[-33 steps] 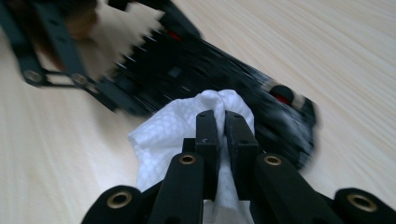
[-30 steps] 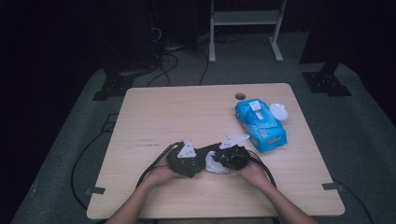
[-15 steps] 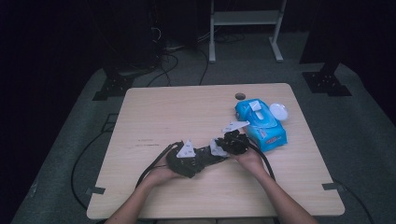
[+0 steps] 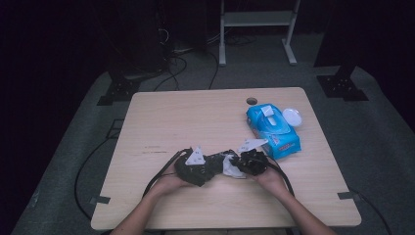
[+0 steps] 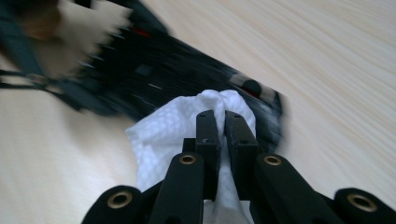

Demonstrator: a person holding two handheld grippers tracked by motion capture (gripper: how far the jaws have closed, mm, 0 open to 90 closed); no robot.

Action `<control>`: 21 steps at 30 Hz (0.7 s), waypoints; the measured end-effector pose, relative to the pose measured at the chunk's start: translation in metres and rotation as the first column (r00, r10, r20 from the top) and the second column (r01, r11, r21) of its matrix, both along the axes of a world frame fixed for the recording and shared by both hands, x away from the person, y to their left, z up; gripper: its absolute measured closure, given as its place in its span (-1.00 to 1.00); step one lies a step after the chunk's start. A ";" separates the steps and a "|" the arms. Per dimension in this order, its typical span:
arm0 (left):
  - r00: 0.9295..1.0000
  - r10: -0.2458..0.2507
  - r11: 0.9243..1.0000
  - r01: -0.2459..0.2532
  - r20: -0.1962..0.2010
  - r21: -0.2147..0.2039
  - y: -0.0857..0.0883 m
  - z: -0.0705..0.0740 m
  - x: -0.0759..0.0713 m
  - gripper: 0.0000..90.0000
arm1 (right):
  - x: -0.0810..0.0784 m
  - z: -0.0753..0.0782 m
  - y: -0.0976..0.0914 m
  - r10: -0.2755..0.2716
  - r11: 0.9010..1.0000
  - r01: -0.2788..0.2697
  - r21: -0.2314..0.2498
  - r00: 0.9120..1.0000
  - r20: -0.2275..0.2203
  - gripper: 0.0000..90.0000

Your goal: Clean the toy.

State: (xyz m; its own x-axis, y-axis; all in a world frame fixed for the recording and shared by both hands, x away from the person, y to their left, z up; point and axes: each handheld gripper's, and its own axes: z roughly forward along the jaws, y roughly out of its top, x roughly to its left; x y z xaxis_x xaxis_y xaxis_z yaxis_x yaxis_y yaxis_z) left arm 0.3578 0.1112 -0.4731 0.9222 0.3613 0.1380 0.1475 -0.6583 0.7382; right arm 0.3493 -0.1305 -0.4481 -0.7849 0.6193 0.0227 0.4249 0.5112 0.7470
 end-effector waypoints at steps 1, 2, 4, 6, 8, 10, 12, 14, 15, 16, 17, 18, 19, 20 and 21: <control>1.000 0.001 1.000 -0.001 0.002 0.001 0.000 0.000 0.000 -0.45 | -0.002 0.001 0.007 0.025 1.000 -0.025 0.009 1.000 -0.001 0.88; 1.000 0.001 1.000 -0.001 0.002 0.001 -0.001 0.000 0.000 -0.45 | -0.004 0.001 0.015 0.053 0.999 -0.053 0.009 0.999 0.004 0.88; 1.000 0.000 1.000 0.000 0.002 0.009 -0.001 0.000 -0.001 -0.45 | -0.006 0.001 0.027 0.080 0.997 -0.080 0.012 0.997 0.015 0.88; 1.000 -0.001 1.000 0.001 -0.003 0.010 -0.001 -0.001 0.000 -0.45 | -0.007 0.003 0.041 0.118 0.993 -0.119 0.024 0.993 0.014 0.88; 1.000 -0.007 1.000 0.007 0.001 0.019 0.000 0.000 0.000 -0.45 | -0.006 0.004 0.053 0.154 0.986 -0.154 0.055 0.988 0.002 0.88; 1.000 -0.005 1.000 0.005 -0.001 0.019 0.000 -0.001 0.000 -0.45 | -0.004 0.004 0.064 0.181 0.981 -0.181 0.064 0.983 -0.003 0.88; 1.000 -0.004 1.000 0.004 -0.008 0.013 0.001 -0.002 0.000 -0.45 | -0.002 0.003 0.064 0.186 0.981 -0.186 0.058 0.982 0.004 0.88; 1.000 -0.004 1.000 0.004 -0.002 0.015 0.001 -0.001 0.000 -0.45 | 0.003 0.003 0.054 0.151 0.987 -0.150 0.064 0.989 0.000 0.88; 1.000 -0.004 1.000 0.004 -0.001 0.013 0.001 -0.001 0.000 -0.45 | 0.005 0.002 0.049 0.132 0.989 -0.131 0.063 0.991 0.001 0.88; 1.000 -0.005 1.000 0.005 0.001 0.011 0.001 -0.001 0.000 -0.45 | 0.008 0.002 0.041 0.104 0.993 -0.104 0.058 0.995 0.005 0.88; 1.000 -0.006 1.000 0.006 -0.001 0.007 0.001 0.000 0.000 -0.45 | 0.012 0.002 0.033 0.078 0.996 -0.078 0.051 0.997 0.005 0.88; 1.000 -0.007 1.000 0.007 -0.004 0.001 0.001 0.000 0.000 -0.45 | 0.016 0.001 0.024 0.050 0.998 -0.051 0.041 0.999 0.009 0.88; 1.000 -0.008 1.000 0.008 -0.001 0.000 0.001 0.000 0.000 -0.45 | 0.020 0.001 0.015 0.011 1.000 -0.011 0.028 1.000 0.005 0.88; 1.000 -0.009 1.000 0.009 0.001 0.001 0.001 0.000 0.000 -0.45 | 0.025 0.000 0.008 -0.018 0.999 0.018 0.030 1.000 -0.004 0.88; 1.000 -0.009 1.000 0.009 0.001 0.001 0.001 0.001 0.000 -0.45 | 0.029 -0.001 0.004 -0.036 0.999 0.037 0.032 0.999 -0.006 0.88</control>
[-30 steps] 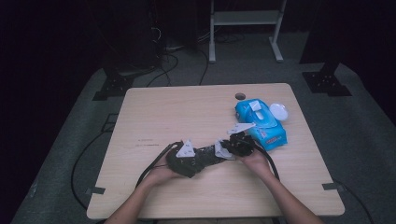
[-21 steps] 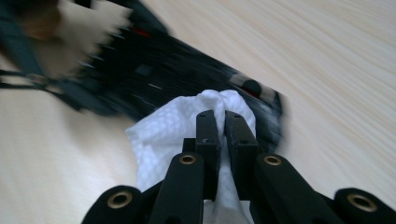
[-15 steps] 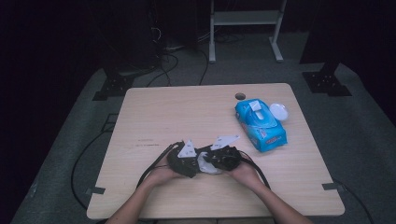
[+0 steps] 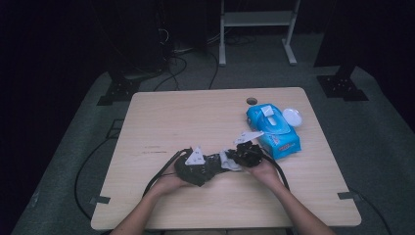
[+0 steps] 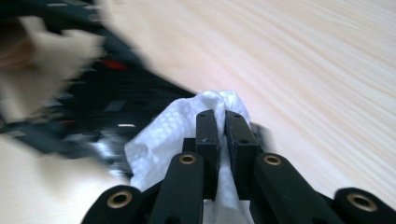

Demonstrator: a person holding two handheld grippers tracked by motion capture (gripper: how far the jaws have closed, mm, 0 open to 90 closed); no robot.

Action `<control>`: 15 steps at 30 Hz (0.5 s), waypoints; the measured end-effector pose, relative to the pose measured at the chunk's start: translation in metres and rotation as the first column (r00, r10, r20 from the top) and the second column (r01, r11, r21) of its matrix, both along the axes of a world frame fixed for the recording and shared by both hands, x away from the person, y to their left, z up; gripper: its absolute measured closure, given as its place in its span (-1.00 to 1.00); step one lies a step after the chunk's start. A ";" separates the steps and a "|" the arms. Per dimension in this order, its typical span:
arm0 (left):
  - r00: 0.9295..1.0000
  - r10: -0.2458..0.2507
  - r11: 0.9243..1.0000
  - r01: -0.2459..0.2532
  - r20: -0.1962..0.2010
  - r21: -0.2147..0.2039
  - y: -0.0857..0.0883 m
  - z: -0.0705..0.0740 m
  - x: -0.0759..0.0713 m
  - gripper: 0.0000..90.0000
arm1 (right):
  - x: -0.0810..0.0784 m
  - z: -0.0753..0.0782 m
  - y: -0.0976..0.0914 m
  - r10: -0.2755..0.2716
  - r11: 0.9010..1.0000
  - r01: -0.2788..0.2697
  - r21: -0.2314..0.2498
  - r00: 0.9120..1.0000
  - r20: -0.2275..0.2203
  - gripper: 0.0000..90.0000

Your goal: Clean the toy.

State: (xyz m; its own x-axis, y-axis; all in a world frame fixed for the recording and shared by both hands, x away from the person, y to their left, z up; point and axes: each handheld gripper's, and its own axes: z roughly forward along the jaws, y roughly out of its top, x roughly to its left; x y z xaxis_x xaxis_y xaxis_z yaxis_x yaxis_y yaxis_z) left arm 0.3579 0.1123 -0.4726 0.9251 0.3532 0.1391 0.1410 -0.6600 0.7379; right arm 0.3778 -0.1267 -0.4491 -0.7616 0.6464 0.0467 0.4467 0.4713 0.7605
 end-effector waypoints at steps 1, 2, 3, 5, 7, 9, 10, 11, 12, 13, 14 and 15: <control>1.000 0.000 1.000 0.000 0.000 -0.001 0.000 0.000 0.000 -0.45 | 0.005 -0.001 -0.004 -0.026 1.000 0.026 0.007 1.000 -0.010 0.88; 1.000 0.000 1.000 0.000 0.001 0.001 0.000 0.000 0.000 -0.45 | 0.008 -0.001 -0.006 -0.043 0.999 0.043 0.016 0.999 -0.017 0.88; 1.000 0.000 1.000 0.000 0.000 0.002 0.000 0.000 0.000 -0.45 | 0.010 -0.001 -0.006 -0.054 0.998 0.054 0.026 0.998 -0.013 0.88; 1.000 0.004 1.000 -0.004 -0.003 -0.002 0.000 0.000 0.000 -0.45 | 0.012 -0.001 0.000 -0.050 0.998 0.050 0.024 0.999 -0.006 0.88; 1.000 0.011 1.000 -0.011 0.001 0.001 0.001 0.000 0.001 -0.45 | 0.014 0.000 0.007 -0.042 0.999 0.042 -0.001 0.999 0.015 0.88; 1.000 0.013 1.000 -0.013 -0.001 -0.003 0.002 0.000 0.001 -0.45 | 0.017 -0.001 0.005 -0.050 0.999 0.050 0.008 0.999 -0.001 0.88; 1.000 0.012 1.000 -0.012 0.000 0.000 0.003 0.001 0.002 -0.45 | 0.018 -0.002 0.002 -0.057 0.998 0.058 0.009 0.998 -0.009 0.88; 1.000 0.011 1.000 -0.011 0.006 0.003 0.002 0.001 0.001 -0.45 | 0.019 -0.002 -0.003 -0.063 0.998 0.064 0.006 0.998 -0.011 0.88; 1.000 0.004 1.000 -0.004 0.008 0.006 0.002 0.000 0.001 -0.45 | 0.019 -0.003 -0.007 -0.069 0.997 0.070 0.015 0.997 -0.025 0.88; 1.000 -0.001 1.000 0.001 0.005 0.004 0.002 0.000 0.001 -0.45 | 0.018 -0.003 -0.011 -0.069 0.997 0.070 0.026 0.997 -0.037 0.88; 1.000 -0.003 1.000 0.003 0.003 0.005 0.001 0.000 0.000 -0.45 | 0.016 -0.002 -0.013 -0.068 0.997 0.069 0.027 0.997 -0.040 0.88; 1.000 -0.004 1.000 0.004 0.004 0.008 0.000 0.000 -0.001 -0.45 | 0.012 -0.002 -0.014 -0.065 0.998 0.066 0.017 0.997 -0.032 0.88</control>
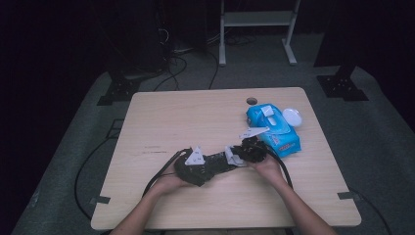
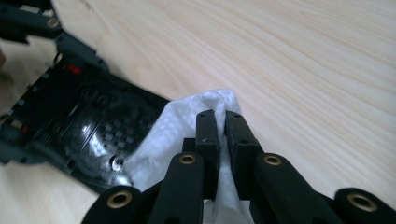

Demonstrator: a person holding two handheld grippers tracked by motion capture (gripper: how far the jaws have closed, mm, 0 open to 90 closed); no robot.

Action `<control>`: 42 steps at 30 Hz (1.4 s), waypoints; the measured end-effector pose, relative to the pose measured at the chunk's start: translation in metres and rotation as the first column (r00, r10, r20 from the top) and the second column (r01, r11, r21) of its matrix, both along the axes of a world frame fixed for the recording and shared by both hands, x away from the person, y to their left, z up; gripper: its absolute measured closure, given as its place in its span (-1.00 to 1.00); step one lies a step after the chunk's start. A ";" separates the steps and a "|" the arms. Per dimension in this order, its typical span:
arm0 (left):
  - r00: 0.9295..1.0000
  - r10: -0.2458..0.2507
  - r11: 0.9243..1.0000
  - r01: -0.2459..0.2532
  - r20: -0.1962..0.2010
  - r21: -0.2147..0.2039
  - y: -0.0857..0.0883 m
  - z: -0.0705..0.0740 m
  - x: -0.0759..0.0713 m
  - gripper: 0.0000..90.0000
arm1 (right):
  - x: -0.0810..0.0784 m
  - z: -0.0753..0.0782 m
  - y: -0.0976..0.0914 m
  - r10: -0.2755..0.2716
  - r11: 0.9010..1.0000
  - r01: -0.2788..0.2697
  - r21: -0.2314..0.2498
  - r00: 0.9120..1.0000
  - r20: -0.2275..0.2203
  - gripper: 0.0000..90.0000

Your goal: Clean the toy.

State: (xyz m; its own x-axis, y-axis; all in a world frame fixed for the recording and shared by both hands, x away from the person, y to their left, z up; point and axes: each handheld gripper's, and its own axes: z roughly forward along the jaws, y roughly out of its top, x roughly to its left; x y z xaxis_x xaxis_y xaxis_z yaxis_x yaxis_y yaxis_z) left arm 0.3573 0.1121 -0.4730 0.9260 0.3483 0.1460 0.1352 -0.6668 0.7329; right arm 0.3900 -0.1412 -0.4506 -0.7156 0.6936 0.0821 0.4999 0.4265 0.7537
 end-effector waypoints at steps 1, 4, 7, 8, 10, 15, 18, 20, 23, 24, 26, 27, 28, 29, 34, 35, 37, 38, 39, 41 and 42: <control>1.000 -0.004 1.000 0.004 0.004 0.008 0.000 0.000 0.000 -0.45 | -0.004 0.001 -0.001 0.007 1.000 -0.006 -0.016 1.000 0.009 0.88; 1.000 -0.001 1.000 0.001 0.001 0.011 0.000 0.000 0.000 -0.45 | -0.016 0.005 -0.003 0.041 0.999 -0.041 -0.022 0.999 0.011 0.88; 1.000 0.006 1.000 -0.006 -0.004 0.004 0.000 -0.001 0.001 -0.45 | -0.026 0.010 -0.006 0.082 0.997 -0.082 0.006 0.996 -0.016 0.88; 1.000 0.009 1.000 -0.009 -0.006 0.002 0.000 -0.001 0.002 -0.45 | -0.029 0.012 -0.007 0.096 0.995 -0.095 0.020 0.995 -0.026 0.88; 1.000 0.013 1.000 -0.013 -0.012 -0.002 0.000 -0.001 0.003 -0.45 | -0.032 0.013 -0.007 0.132 0.990 -0.129 0.047 0.989 -0.060 0.88; 1.000 0.012 1.000 -0.012 -0.015 -0.014 0.001 -0.001 0.003 -0.45 | -0.030 0.006 -0.006 0.138 0.990 -0.137 0.018 0.986 -0.091 0.88; 1.000 0.007 0.999 -0.008 -0.027 -0.032 0.003 0.001 0.004 -0.46 | -0.031 0.002 -0.005 0.143 0.990 -0.143 0.008 0.985 -0.097 0.88; 0.997 0.002 0.998 -0.006 -0.073 -0.057 0.006 0.001 0.007 -0.49 | -0.031 0.000 -0.005 0.149 0.989 -0.149 0.011 0.984 -0.096 0.88; 0.994 0.008 0.997 -0.016 -0.113 -0.073 0.010 0.002 0.009 -0.54 | -0.033 -0.001 -0.006 0.153 0.988 -0.153 0.013 0.984 -0.092 0.88; 0.991 0.009 0.996 -0.020 -0.131 -0.083 0.011 0.003 0.009 -0.57 | -0.033 -0.002 -0.005 0.156 0.988 -0.156 0.012 0.983 -0.091 0.88; 0.986 0.015 0.993 -0.035 -0.168 -0.115 0.015 0.004 0.011 -0.58 | -0.035 -0.002 -0.004 0.157 0.988 -0.156 0.010 0.984 -0.090 0.88; 0.980 0.023 0.989 -0.051 -0.196 -0.136 0.017 0.004 0.013 -0.58 | -0.036 -0.003 -0.004 0.159 0.987 -0.159 0.007 0.984 -0.084 0.88; 0.977 0.025 0.988 -0.057 -0.214 -0.145 0.018 0.004 0.014 -0.58 | -0.037 -0.003 -0.004 0.159 0.987 -0.159 0.007 0.984 -0.079 0.88; 0.973 0.027 0.986 -0.064 -0.229 -0.156 0.019 0.004 0.015 -0.59 | -0.037 -0.003 -0.005 0.157 0.988 -0.156 0.012 0.984 -0.084 0.88; 0.947 0.040 0.978 -0.102 -0.319 -0.182 0.022 0.000 0.023 -0.63 | -0.037 -0.005 -0.006 0.160 0.987 -0.159 0.021 0.984 -0.083 0.89; 0.941 0.045 0.975 -0.114 -0.335 -0.190 0.022 0.000 0.023 -0.63 | -0.037 -0.005 -0.005 0.161 0.987 -0.160 0.018 0.984 -0.079 0.89; 0.929 0.044 0.975 -0.121 -0.368 -0.189 0.023 0.000 0.026 -0.64 | -0.039 -0.005 -0.005 0.157 0.988 -0.157 0.012 0.984 -0.079 0.89; 0.923 0.046 0.973 -0.128 -0.382 -0.193 0.023 0.000 0.028 -0.64 | -0.039 -0.005 -0.005 0.159 0.987 -0.159 0.009 0.984 -0.076 0.90; 0.919 0.047 0.972 -0.132 -0.391 -0.194 0.023 0.000 0.029 -0.64 | -0.039 -0.005 -0.005 0.158 0.987 -0.158 0.006 0.985 -0.073 0.90; 0.916 0.048 0.972 -0.135 -0.398 -0.193 0.024 0.000 0.029 -0.64 | -0.038 -0.006 -0.006 0.164 0.986 -0.164 0.010 0.984 -0.069 0.90; 0.917 0.047 0.973 -0.132 -0.395 -0.191 0.023 -0.001 0.029 -0.64 | -0.038 -0.006 -0.006 0.163 0.987 -0.162 0.013 0.984 -0.076 0.90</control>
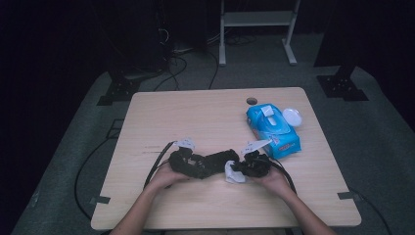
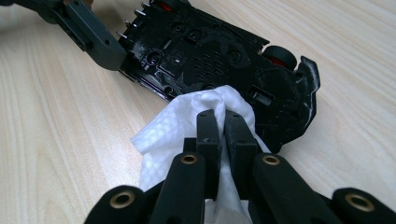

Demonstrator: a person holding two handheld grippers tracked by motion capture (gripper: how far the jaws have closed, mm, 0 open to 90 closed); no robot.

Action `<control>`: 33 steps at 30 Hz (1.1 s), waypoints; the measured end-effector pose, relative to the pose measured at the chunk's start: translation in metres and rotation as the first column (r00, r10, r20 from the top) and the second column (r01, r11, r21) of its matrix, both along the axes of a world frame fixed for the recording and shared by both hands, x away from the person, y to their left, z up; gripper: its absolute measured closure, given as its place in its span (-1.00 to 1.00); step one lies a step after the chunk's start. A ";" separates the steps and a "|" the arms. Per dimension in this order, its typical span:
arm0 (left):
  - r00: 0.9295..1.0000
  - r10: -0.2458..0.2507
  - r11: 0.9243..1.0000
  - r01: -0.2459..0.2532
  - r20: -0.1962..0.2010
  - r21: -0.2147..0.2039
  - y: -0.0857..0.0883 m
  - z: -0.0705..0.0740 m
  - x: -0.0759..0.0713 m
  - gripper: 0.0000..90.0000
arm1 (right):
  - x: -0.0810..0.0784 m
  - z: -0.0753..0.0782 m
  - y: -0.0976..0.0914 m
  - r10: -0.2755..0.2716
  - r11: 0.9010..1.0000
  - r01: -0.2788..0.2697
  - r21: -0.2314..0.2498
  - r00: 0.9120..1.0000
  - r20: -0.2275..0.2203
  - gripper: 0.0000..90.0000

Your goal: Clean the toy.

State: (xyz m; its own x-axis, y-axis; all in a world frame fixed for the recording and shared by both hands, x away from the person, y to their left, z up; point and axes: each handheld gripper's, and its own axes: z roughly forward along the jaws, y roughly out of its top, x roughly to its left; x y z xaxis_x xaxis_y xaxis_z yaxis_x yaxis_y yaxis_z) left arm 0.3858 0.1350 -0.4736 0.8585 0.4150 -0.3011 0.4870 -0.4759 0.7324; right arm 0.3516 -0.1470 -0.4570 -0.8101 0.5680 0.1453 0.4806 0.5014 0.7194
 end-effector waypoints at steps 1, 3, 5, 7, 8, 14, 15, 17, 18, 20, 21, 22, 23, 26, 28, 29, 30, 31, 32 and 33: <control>1.000 0.001 1.000 -0.001 -0.015 0.012 -0.001 -0.001 0.000 -0.64 | 0.000 0.000 0.000 -0.002 1.000 0.002 0.004 1.000 -0.005 0.91; 1.000 0.008 1.000 -0.008 -0.023 0.012 -0.002 -0.003 -0.001 -0.63 | -0.001 -0.001 0.000 -0.001 1.000 0.001 0.003 1.000 0.000 0.91; 1.000 0.009 0.999 -0.009 -0.021 0.033 -0.004 -0.001 -0.001 -0.62 | -0.002 -0.001 0.000 0.000 1.000 0.000 0.001 1.000 0.003 0.91; 1.000 0.007 0.999 -0.007 -0.014 0.036 -0.004 -0.001 -0.001 -0.62 | -0.002 -0.001 0.000 0.000 1.000 0.000 0.004 1.000 0.002 0.91; 1.000 0.005 0.999 -0.004 -0.007 0.041 -0.005 -0.001 -0.002 -0.62 | -0.002 -0.001 0.000 -0.002 1.000 0.002 0.005 1.000 0.001 0.91; 0.991 -0.020 0.995 0.007 0.129 0.101 -0.010 0.005 -0.010 -0.62 | -0.004 -0.002 0.001 -0.008 1.000 0.008 -0.003 1.000 0.020 0.90; 0.986 -0.027 0.993 0.007 0.162 0.118 -0.011 0.007 -0.011 -0.62 | -0.005 -0.002 0.002 -0.018 1.000 0.018 -0.005 1.000 0.021 0.90; 0.973 -0.041 0.988 0.006 0.229 0.153 -0.014 0.009 -0.015 -0.62 | -0.005 -0.003 0.002 -0.024 1.000 0.025 -0.007 0.999 0.032 0.90; 0.966 -0.045 0.987 0.004 0.253 0.162 -0.015 0.009 -0.017 -0.62 | -0.005 -0.003 0.002 -0.031 1.000 0.031 -0.006 0.999 0.028 0.90; 0.937 -0.070 0.979 0.000 0.342 0.202 -0.018 0.011 -0.023 -0.62 | -0.004 -0.004 0.002 -0.032 0.999 0.032 -0.005 0.999 0.032 0.90; 0.923 -0.077 0.977 -0.005 0.376 0.213 -0.020 0.011 -0.026 -0.62 | -0.003 -0.004 0.002 -0.035 0.999 0.035 -0.003 0.999 0.033 0.90; 0.908 -0.089 0.975 -0.006 0.409 0.224 -0.022 0.011 -0.029 -0.61 | -0.003 -0.005 0.002 -0.042 0.999 0.042 -0.003 0.999 0.031 0.90; 0.899 -0.097 0.973 -0.004 0.427 0.230 -0.023 0.011 -0.030 -0.61 | -0.003 -0.005 0.001 -0.050 0.999 0.050 -0.008 0.998 0.032 0.90; 0.876 -0.128 0.967 0.006 0.465 0.255 -0.023 0.012 -0.034 -0.60 | -0.001 -0.006 0.000 -0.058 0.998 0.059 -0.004 0.998 0.026 0.90; 0.855 -0.151 0.962 0.013 0.496 0.271 -0.025 0.012 -0.038 -0.60 | -0.001 -0.007 -0.001 -0.061 0.998 0.061 -0.004 0.998 0.020 0.90; 0.851 -0.157 0.961 0.014 0.501 0.277 -0.025 0.012 -0.038 -0.59 | -0.001 -0.007 0.000 -0.062 0.998 0.062 -0.009 0.998 0.022 0.90; 0.848 -0.163 0.960 0.017 0.505 0.280 -0.025 0.012 -0.040 -0.59 | -0.001 -0.007 -0.001 -0.062 0.998 0.062 -0.011 0.998 0.022 0.90; 0.842 -0.170 0.959 0.021 0.512 0.283 -0.025 0.012 -0.040 -0.58 | 0.000 -0.007 -0.001 -0.062 0.998 0.063 -0.014 0.998 0.019 0.90; 0.838 -0.176 0.958 0.025 0.516 0.286 -0.025 0.012 -0.041 -0.57 | 0.000 -0.008 -0.001 -0.066 0.998 0.066 -0.014 0.998 0.020 0.90; 0.835 -0.180 0.957 0.028 0.520 0.287 -0.025 0.012 -0.042 -0.55 | 0.000 -0.008 -0.001 -0.068 0.998 0.069 -0.016 0.997 0.018 0.90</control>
